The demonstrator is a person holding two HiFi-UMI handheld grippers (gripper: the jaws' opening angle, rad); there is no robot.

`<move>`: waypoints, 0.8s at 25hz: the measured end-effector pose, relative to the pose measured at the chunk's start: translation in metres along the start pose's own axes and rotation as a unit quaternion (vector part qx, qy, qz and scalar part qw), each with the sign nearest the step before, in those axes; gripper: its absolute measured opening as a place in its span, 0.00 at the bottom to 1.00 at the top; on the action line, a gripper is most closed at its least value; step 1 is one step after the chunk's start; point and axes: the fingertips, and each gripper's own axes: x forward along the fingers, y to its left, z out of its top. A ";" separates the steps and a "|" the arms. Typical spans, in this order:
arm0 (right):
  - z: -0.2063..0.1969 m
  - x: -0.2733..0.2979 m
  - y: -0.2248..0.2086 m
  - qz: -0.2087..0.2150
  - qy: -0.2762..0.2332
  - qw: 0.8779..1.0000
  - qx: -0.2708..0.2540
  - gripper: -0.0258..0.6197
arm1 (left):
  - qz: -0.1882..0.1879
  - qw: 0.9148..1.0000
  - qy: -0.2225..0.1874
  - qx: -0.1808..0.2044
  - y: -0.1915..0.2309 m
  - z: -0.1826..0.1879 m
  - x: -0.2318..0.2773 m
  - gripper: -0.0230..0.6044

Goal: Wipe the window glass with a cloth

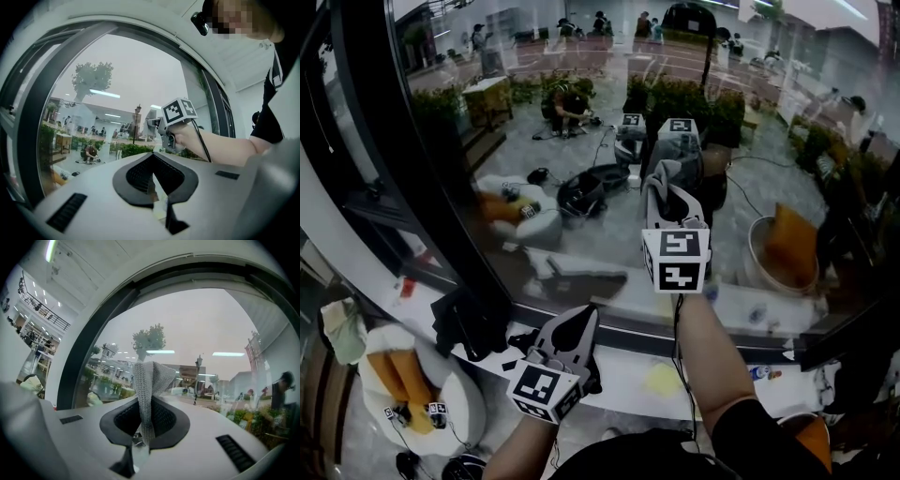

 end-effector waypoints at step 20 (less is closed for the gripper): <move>-0.021 -0.121 -0.041 0.032 -0.019 0.997 0.064 0.12 | -0.077 0.996 0.022 -0.042 -0.059 -0.031 0.014 0.05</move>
